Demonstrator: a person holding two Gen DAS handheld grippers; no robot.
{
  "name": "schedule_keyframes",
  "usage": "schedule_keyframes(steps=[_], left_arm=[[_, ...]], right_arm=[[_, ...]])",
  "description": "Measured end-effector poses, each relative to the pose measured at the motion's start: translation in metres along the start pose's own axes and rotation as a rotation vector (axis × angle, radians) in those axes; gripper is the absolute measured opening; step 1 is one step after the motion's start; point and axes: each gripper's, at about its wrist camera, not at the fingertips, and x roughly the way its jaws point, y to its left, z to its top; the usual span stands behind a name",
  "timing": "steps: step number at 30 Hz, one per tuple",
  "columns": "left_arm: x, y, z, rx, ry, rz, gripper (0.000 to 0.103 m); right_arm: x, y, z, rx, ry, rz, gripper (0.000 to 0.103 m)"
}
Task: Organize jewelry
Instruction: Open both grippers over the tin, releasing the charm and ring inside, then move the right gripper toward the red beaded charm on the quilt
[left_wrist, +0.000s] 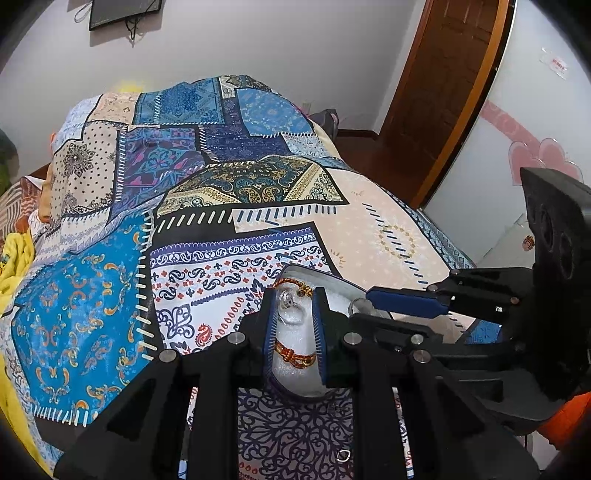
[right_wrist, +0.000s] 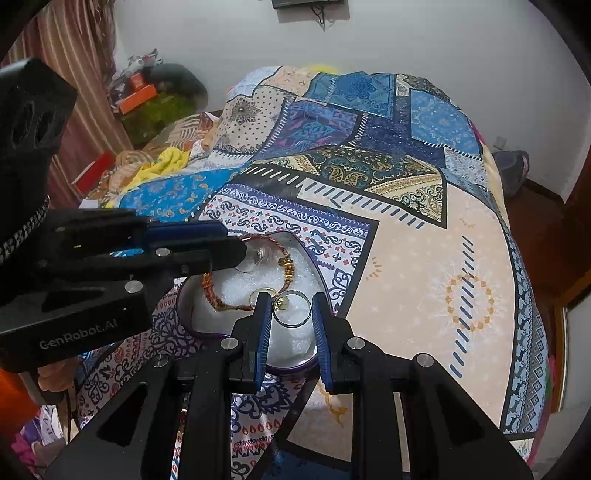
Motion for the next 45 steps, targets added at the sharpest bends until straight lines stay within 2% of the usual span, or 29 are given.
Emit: schedule_keyframes(steps=[10,24,26,27,28,29,33,35,39,45], left_arm=[[-0.018,-0.002,-0.003,0.022,-0.019,0.047,0.018],[-0.075,-0.018,-0.015,0.047,-0.069,0.105,0.019],[-0.085,-0.02,-0.018,0.054,-0.078,0.116,0.02],[-0.09,-0.021,-0.019,0.058,-0.083,0.124,0.022],[-0.095,-0.022,-0.021,0.062,-0.089,0.133,0.024],[-0.098,-0.023,-0.022,0.064,-0.094,0.14,0.029],[-0.118,-0.022,-0.029,0.059,-0.117,0.164,0.049],[-0.123,-0.02,-0.033,0.053,-0.116,0.182,0.054],[-0.128,-0.017,-0.044,0.051,-0.089,0.202,0.056],[-0.12,-0.012,-0.067,0.073,-0.009,0.236,0.057]], right_arm=[[-0.005,0.003,-0.002,0.004,0.014,0.001,0.021],[-0.065,0.026,-0.004,-0.022,-0.09,-0.008,0.023],[-0.073,0.03,-0.007,-0.026,-0.107,-0.014,0.029],[-0.08,0.032,-0.007,-0.031,-0.123,-0.026,0.032],[-0.084,0.034,-0.008,-0.036,-0.136,-0.036,0.04],[-0.089,0.036,-0.009,-0.043,-0.15,-0.048,0.045],[-0.105,0.044,-0.01,-0.057,-0.177,-0.071,0.046],[-0.11,0.046,-0.011,-0.058,-0.183,-0.072,0.046],[-0.114,0.051,-0.017,-0.064,-0.18,-0.071,0.046],[-0.108,0.052,-0.029,-0.061,-0.159,-0.081,0.046]])
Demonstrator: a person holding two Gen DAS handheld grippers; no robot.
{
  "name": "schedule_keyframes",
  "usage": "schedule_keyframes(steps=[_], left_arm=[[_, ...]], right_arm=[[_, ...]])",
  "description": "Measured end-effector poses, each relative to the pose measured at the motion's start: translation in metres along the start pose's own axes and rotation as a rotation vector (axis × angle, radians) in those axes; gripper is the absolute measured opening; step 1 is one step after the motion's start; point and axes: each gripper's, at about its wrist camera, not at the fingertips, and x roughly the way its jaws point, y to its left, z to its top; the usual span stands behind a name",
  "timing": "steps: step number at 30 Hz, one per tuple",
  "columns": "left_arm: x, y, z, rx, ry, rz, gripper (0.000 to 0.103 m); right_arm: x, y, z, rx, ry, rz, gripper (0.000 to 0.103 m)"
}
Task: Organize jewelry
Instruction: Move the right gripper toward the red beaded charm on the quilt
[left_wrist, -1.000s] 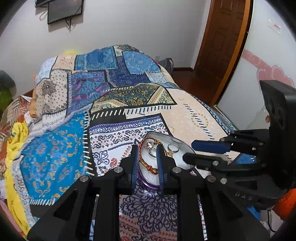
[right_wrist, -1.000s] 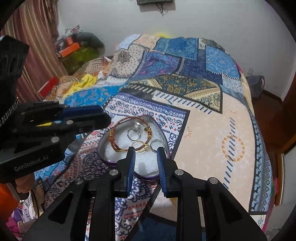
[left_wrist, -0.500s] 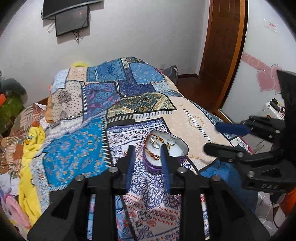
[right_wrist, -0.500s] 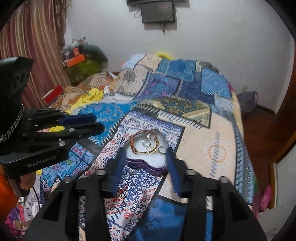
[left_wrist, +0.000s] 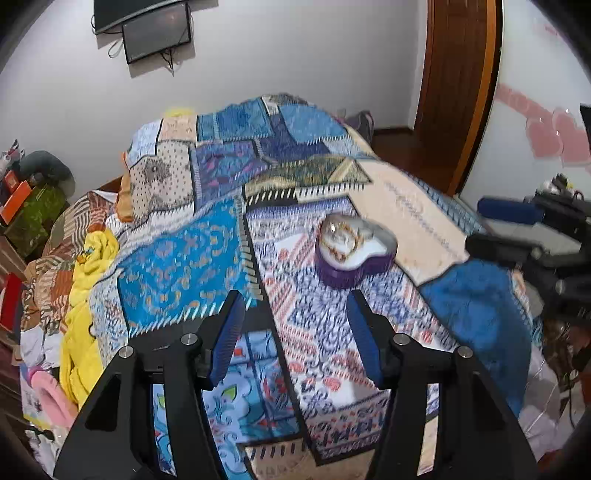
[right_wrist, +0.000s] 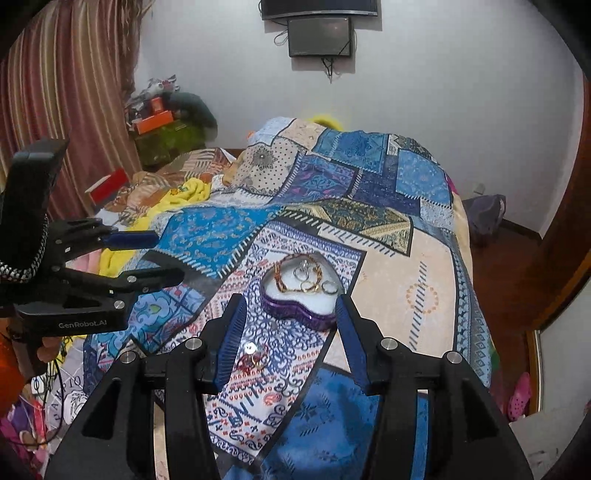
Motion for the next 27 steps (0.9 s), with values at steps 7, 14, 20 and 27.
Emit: schedule_keyframes(steps=[7,14,20,27], left_arm=[[0.02,-0.002,-0.027,-0.02,0.081,-0.04,0.057],[0.042,-0.003,-0.042,-0.038,0.125,-0.032,0.057],[0.053,-0.002,-0.043,-0.047,0.13,-0.057,0.056],[0.063,-0.008,-0.046,-0.04,0.133,-0.118,0.045]], right_arm=[[0.02,-0.002,-0.023,0.018,0.092,0.044,0.046],[0.053,0.003,-0.043,-0.005,0.156,0.009,0.046],[0.065,0.007,-0.044,-0.02,0.185,0.051,0.041],[0.077,0.018,-0.05,-0.077,0.238,0.089,0.026]])
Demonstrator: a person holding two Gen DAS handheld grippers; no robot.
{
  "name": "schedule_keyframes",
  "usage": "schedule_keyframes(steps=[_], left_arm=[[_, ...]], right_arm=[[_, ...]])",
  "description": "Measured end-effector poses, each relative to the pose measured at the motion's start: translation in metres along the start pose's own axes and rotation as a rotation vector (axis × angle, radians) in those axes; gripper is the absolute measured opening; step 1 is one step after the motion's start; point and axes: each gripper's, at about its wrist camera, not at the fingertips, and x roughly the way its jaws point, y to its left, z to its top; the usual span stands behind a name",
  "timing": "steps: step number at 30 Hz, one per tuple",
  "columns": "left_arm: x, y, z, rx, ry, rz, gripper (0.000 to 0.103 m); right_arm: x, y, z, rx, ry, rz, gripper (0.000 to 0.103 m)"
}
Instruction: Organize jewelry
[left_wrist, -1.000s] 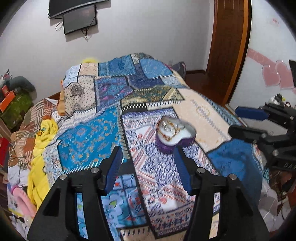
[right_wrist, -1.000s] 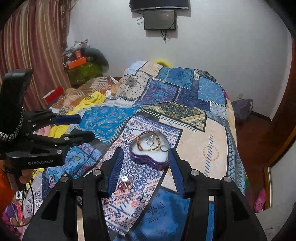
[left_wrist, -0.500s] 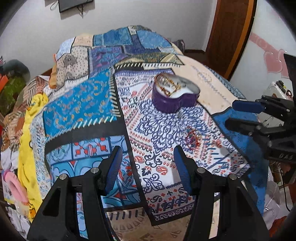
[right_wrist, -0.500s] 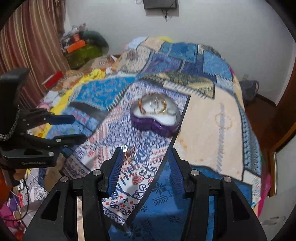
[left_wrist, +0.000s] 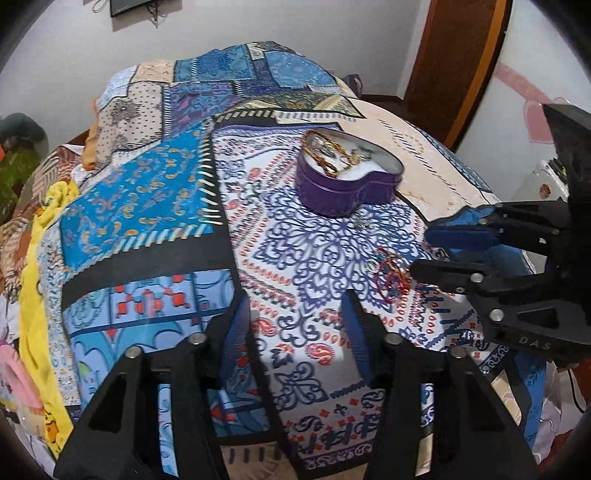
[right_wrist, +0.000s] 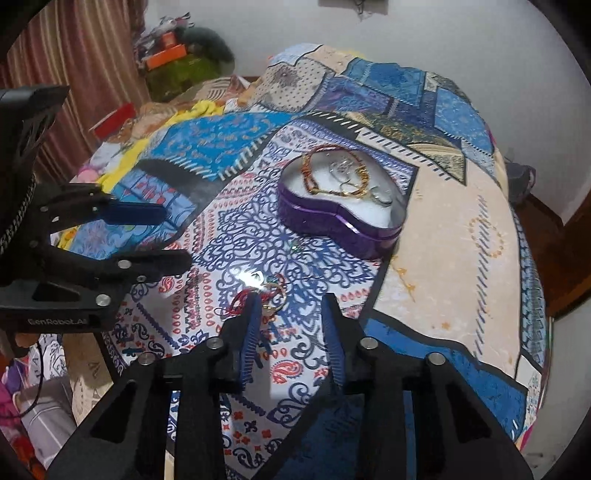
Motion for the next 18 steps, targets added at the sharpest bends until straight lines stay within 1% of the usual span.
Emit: schedule_keyframes(steps=[1,3,5,7,9,11,12,14,15,18], left_arm=[[0.003,-0.002,0.0,0.004,0.004,-0.009,0.043],[0.007,-0.006,-0.001,0.013,0.012,-0.024,0.035],[0.01,-0.008,-0.001,0.018,0.015,-0.038,0.032],[0.011,-0.009,-0.001,0.014,0.017,-0.076,0.032],[0.013,-0.009,0.0,0.005,0.024,-0.097,0.028],[0.014,-0.008,0.0,-0.004,0.027,-0.114,0.027],[0.014,-0.008,0.001,-0.01,0.026,-0.121,0.027],[0.015,-0.008,0.002,-0.013,0.025,-0.122,0.024],[0.016,-0.009,0.002,-0.011,0.026,-0.119,0.023],[0.018,-0.013,0.005,-0.003,0.028,-0.112,0.022]], right_arm=[[0.001,0.001,0.0,-0.002,0.003,0.002,0.025],[0.004,0.002,0.001,-0.012,0.009,0.001,0.025],[0.007,0.003,0.001,-0.017,0.013,-0.002,0.025],[0.009,0.002,0.002,-0.018,0.018,0.003,0.025],[0.011,0.003,0.003,-0.022,0.021,0.004,0.025],[0.013,0.003,0.002,-0.025,0.021,0.005,0.024],[0.014,0.004,0.002,-0.028,0.022,0.004,0.023],[0.016,0.005,0.001,-0.04,0.021,0.001,0.012],[0.016,0.005,0.001,-0.041,0.02,0.003,0.01],[0.016,0.002,0.001,-0.025,0.016,0.021,0.009]])
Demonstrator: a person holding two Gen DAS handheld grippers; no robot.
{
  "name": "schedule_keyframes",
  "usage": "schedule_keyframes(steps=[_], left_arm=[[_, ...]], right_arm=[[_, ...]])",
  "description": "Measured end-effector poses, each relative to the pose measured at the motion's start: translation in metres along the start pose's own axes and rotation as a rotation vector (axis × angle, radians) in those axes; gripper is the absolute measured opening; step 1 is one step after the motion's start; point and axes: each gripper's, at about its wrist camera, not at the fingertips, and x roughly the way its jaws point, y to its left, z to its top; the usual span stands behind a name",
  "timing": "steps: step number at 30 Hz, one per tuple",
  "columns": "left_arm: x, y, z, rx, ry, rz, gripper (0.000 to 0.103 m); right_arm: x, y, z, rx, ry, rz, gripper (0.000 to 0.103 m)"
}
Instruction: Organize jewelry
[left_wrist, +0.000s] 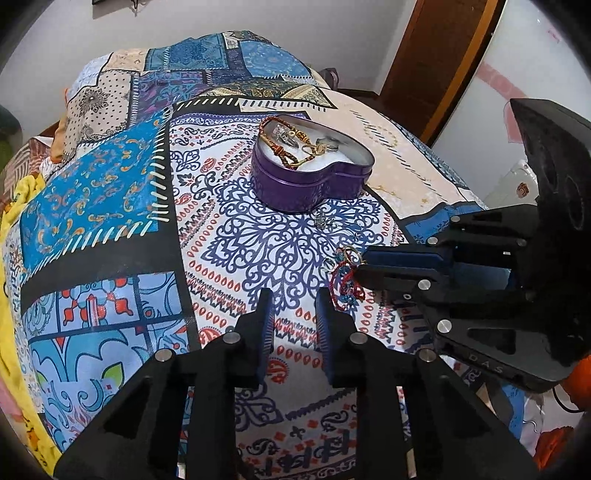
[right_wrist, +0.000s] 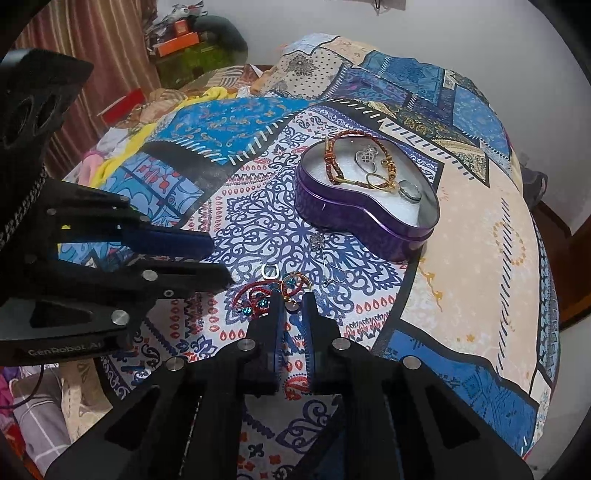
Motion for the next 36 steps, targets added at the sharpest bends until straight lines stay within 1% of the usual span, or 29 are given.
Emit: schedule_keyframes(steps=[3,7,11,13,19,22,24,28,32,34,35,36], left_arm=[[0.0,-0.005,0.004,0.019,-0.003,-0.004,0.022],[-0.001,-0.012,0.009,0.056,-0.021,0.011,0.022],[0.006,-0.015,0.014,0.079,-0.009,0.045,0.022],[0.011,-0.016,0.015,0.082,0.005,0.046,0.022],[0.016,-0.024,0.017,0.106,0.011,0.049,0.022],[0.019,-0.026,0.018,0.109,0.009,0.055,0.021],[0.021,-0.026,0.02,0.102,0.009,0.056,0.019],[0.023,-0.024,0.026,0.076,0.011,0.039,0.018],[0.027,-0.028,0.029,0.078,0.016,0.036,0.018],[0.029,-0.029,0.031,0.082,0.015,0.038,0.015],[0.029,-0.03,0.031,0.081,0.014,0.039,0.009],[0.029,-0.03,0.031,0.077,0.009,0.041,0.008]], right_arm=[[-0.005,-0.006,-0.001,0.028,-0.014,0.001,0.008],[-0.014,-0.012,-0.001,0.057,-0.041,-0.003,0.008],[-0.023,-0.02,-0.003,0.077,-0.065,-0.013,0.008],[-0.027,-0.025,-0.004,0.088,-0.074,-0.013,0.008],[-0.034,-0.034,-0.005,0.111,-0.093,-0.013,0.008],[-0.034,-0.036,-0.006,0.119,-0.096,-0.007,0.008],[-0.034,-0.036,-0.007,0.119,-0.097,-0.004,0.008],[-0.034,-0.036,-0.008,0.12,-0.096,-0.002,0.008],[-0.036,-0.038,-0.008,0.121,-0.102,0.0,0.008],[-0.037,-0.038,-0.008,0.122,-0.105,-0.001,0.008],[-0.038,-0.039,-0.008,0.123,-0.106,-0.001,0.008],[-0.038,-0.039,-0.008,0.124,-0.107,-0.004,0.008]])
